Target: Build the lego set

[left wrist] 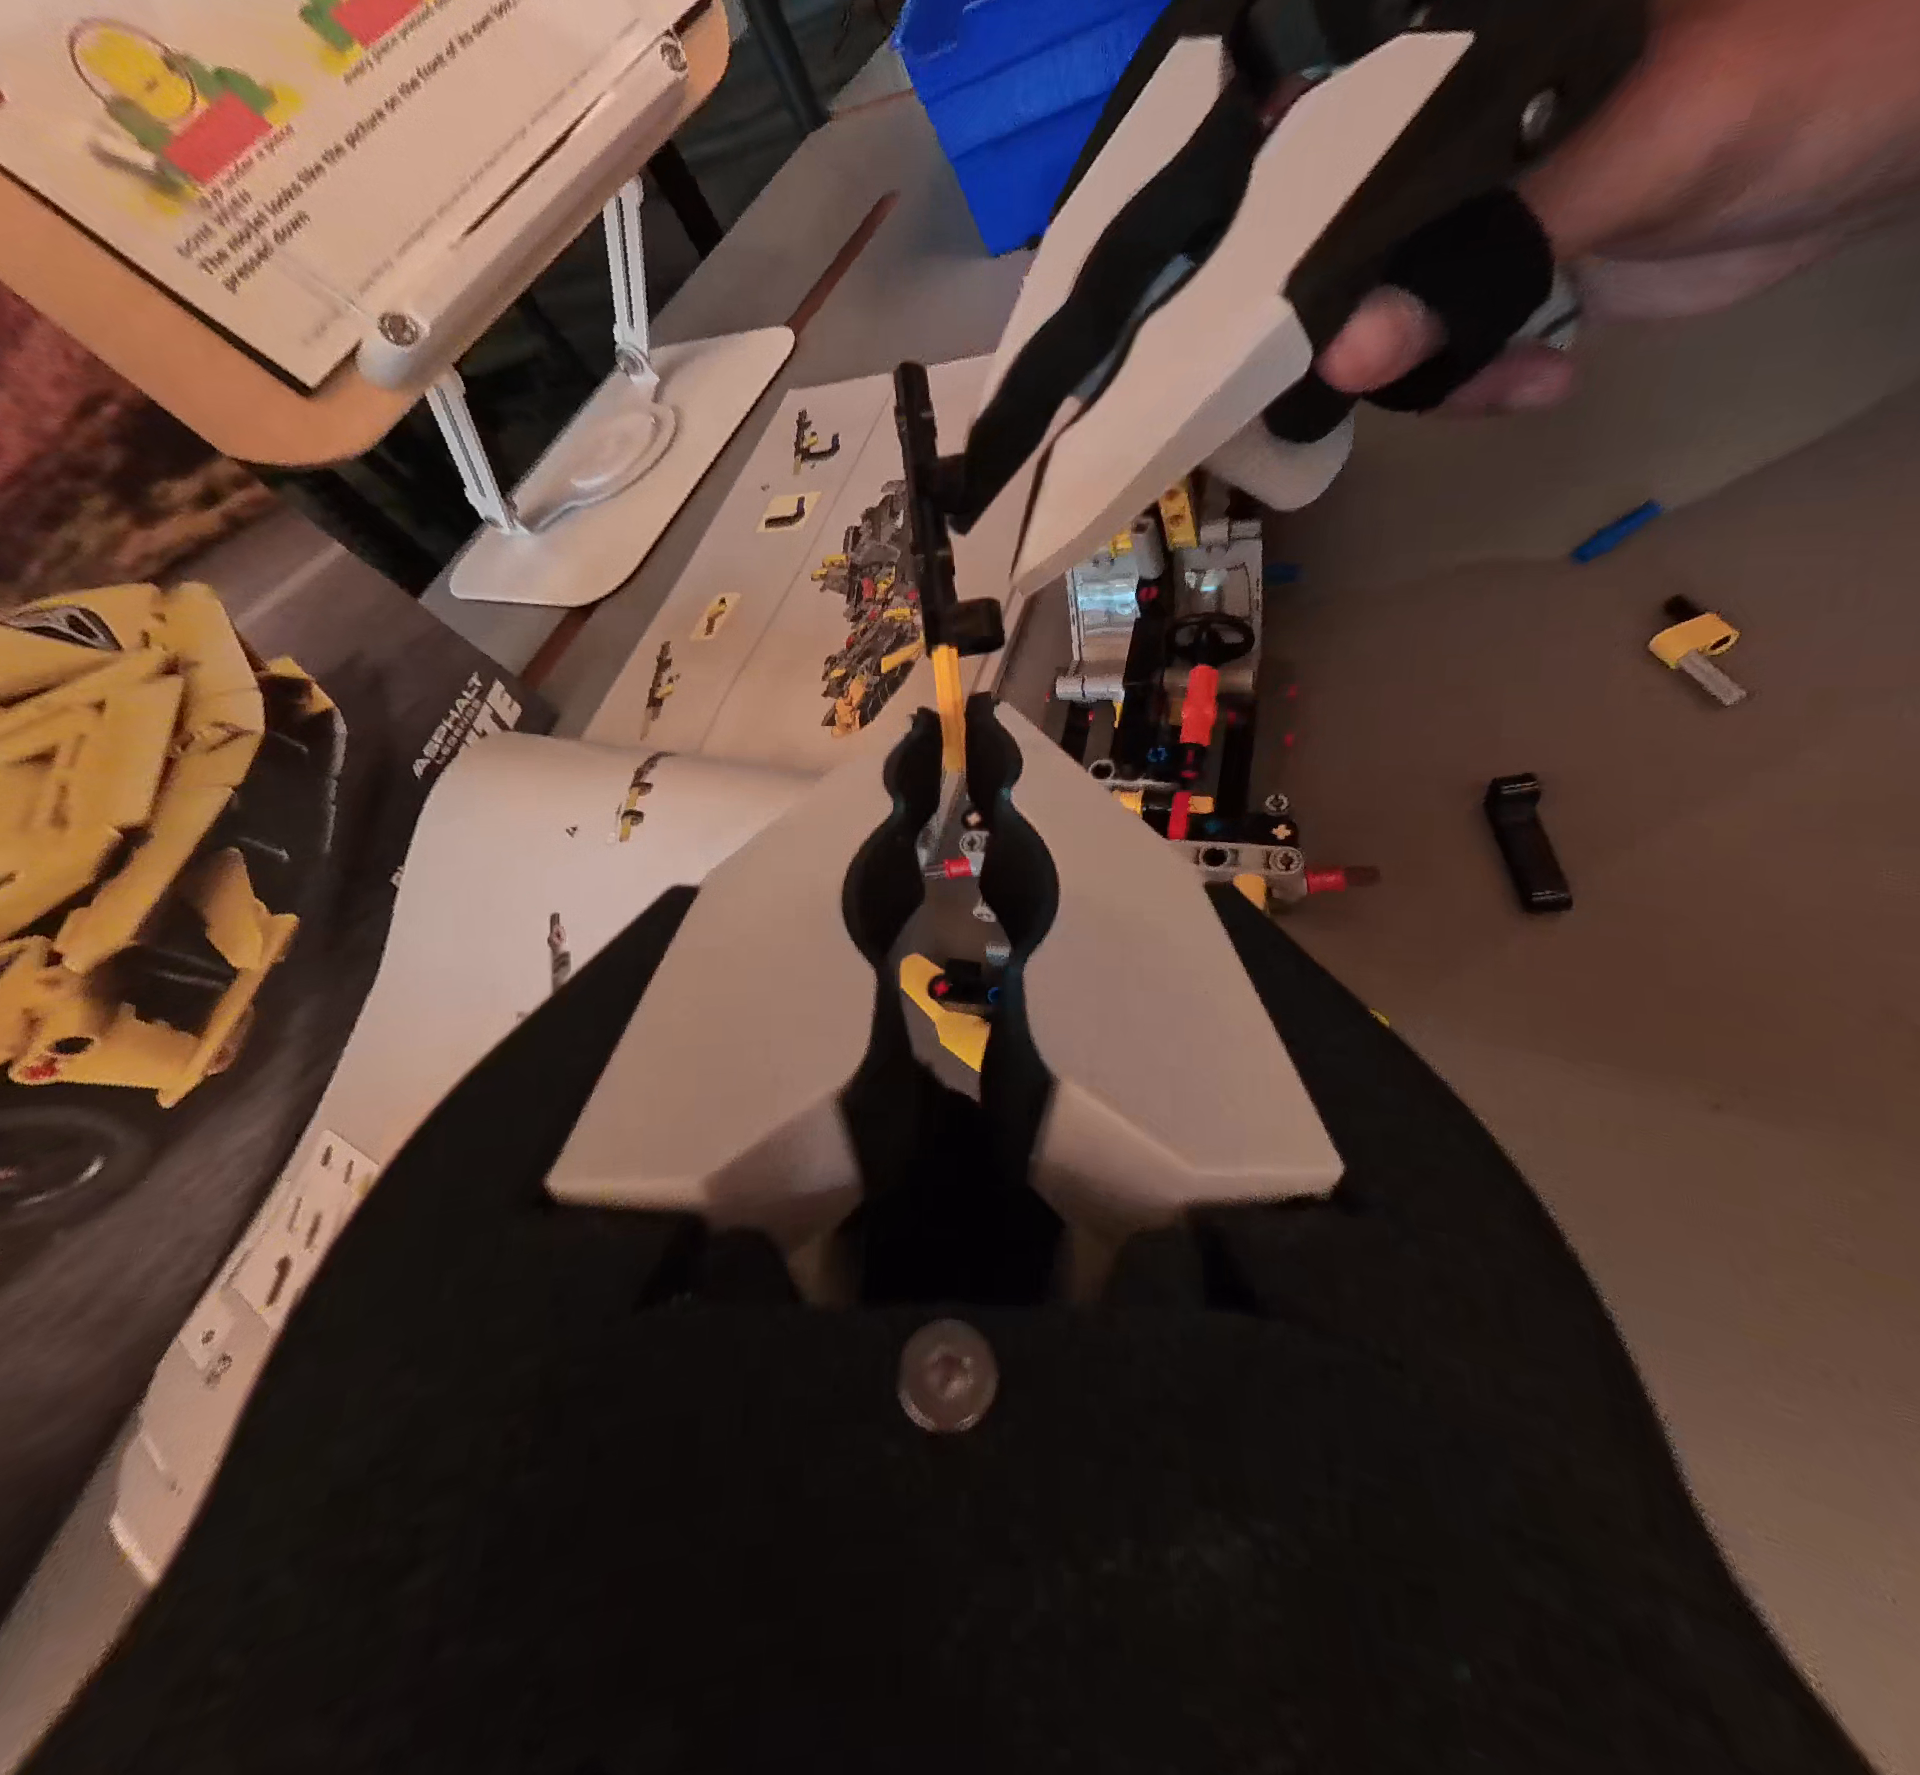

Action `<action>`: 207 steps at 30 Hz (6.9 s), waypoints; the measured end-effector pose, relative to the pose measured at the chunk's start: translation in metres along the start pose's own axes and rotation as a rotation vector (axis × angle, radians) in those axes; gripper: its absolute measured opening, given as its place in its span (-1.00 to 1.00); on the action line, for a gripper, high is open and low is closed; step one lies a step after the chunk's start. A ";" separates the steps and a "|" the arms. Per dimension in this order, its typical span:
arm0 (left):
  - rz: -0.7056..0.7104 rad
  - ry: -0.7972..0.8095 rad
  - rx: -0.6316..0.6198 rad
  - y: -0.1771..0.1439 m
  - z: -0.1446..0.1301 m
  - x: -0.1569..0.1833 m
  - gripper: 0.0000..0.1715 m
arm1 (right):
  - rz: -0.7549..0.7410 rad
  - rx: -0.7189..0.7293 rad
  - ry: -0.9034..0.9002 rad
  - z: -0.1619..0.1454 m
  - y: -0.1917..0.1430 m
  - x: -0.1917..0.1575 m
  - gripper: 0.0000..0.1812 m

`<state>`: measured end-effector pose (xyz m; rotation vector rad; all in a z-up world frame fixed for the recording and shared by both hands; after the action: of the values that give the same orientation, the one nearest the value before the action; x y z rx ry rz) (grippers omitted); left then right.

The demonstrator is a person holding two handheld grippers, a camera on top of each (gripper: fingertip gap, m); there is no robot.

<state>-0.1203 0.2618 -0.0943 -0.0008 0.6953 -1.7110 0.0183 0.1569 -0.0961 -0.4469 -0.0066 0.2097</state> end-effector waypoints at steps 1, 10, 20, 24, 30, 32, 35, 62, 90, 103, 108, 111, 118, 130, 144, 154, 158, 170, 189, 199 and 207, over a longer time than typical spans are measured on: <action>0.000 0.009 0.011 -0.001 0.001 0.001 -0.99 | 0.026 0.009 0.033 0.000 -0.001 0.002 -0.70; 0.006 0.010 0.025 -0.002 0.001 0.000 -0.98 | 0.184 0.051 0.202 -0.001 -0.004 0.011 -0.74; -0.025 0.005 0.076 -0.006 0.004 0.002 -0.98 | 0.312 0.109 0.313 0.002 -0.008 0.012 -0.77; -0.022 0.031 0.090 -0.007 0.006 0.004 -0.98 | 0.407 0.138 0.408 0.003 -0.010 0.016 -0.79; -0.028 0.075 0.092 -0.007 0.006 0.010 -0.98 | 0.544 0.150 0.512 0.001 -0.010 0.017 -0.85; -0.033 0.085 0.089 -0.006 0.006 0.012 -0.98 | 0.570 0.145 0.515 0.001 -0.010 0.016 -0.90; -0.036 0.053 0.131 -0.008 0.008 0.011 -0.98 | 0.596 0.156 0.535 0.002 -0.011 0.016 -0.92; -0.514 -0.584 0.512 -0.005 0.025 0.003 -0.94 | 0.742 0.337 0.458 0.018 -0.027 0.001 -0.94; -0.489 -0.098 0.128 -0.004 0.013 0.053 -0.94 | 0.549 -0.212 -0.351 -0.005 -0.038 -0.041 -0.87; -0.507 -0.083 0.115 0.000 0.011 0.060 -0.95 | 0.578 -0.301 -0.364 -0.012 -0.036 -0.040 -0.93; -0.548 -0.114 0.137 -0.002 0.011 0.057 -0.94 | 0.593 -0.289 -0.364 -0.011 -0.037 -0.042 -0.93; -0.530 -0.119 0.145 -0.003 0.011 0.054 -0.94 | 0.541 -0.273 -0.382 -0.008 -0.036 -0.044 -0.93; -0.555 -0.095 0.152 -0.006 0.011 0.058 -0.94 | 0.583 -0.300 -0.395 -0.014 -0.030 -0.051 -0.92; -0.581 -0.099 0.192 -0.009 0.012 0.060 -0.94 | 0.624 -0.301 -0.378 -0.013 -0.034 -0.052 -0.92; -0.421 -0.211 0.402 -0.044 0.018 0.019 -0.94 | 0.523 -0.412 -0.344 -0.027 -0.040 -0.025 -0.93; -0.516 -0.211 0.311 -0.021 0.011 0.036 -0.94 | 0.678 -0.260 -0.210 -0.011 -0.043 -0.028 -0.93; -0.560 -0.215 0.310 -0.016 0.013 0.046 -0.94 | 0.675 -0.272 -0.226 -0.016 -0.036 -0.033 -0.93; -0.574 -0.186 0.228 -0.007 0.009 0.054 -0.94 | 0.665 -0.279 -0.265 -0.016 -0.032 -0.042 -0.93; -0.610 0.111 0.274 -0.013 0.017 0.083 -0.94 | 1.117 -0.387 -0.072 -0.031 -0.039 -0.052 -0.94; -0.620 0.151 0.322 -0.017 0.025 0.094 -0.94 | 1.217 -0.451 -0.030 -0.036 -0.045 -0.055 -0.94; -0.615 0.169 0.329 -0.017 0.026 0.099 -0.94 | 1.229 -0.447 -0.011 -0.039 -0.043 -0.056 -0.94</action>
<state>-0.1528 0.1634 -0.1010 0.1778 0.5579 -2.4257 -0.0255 0.0912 -0.1108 -0.8548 0.2194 1.4394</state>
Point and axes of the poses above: each gripper's, where its closed fingertips meet, y out along the fingers, z out of its top, x = y × z across the jaws, the point moved 9 cm from there along -y, back along the fingers, and after that the axes turned 4 degrees about -x, right-handed, at the moved point
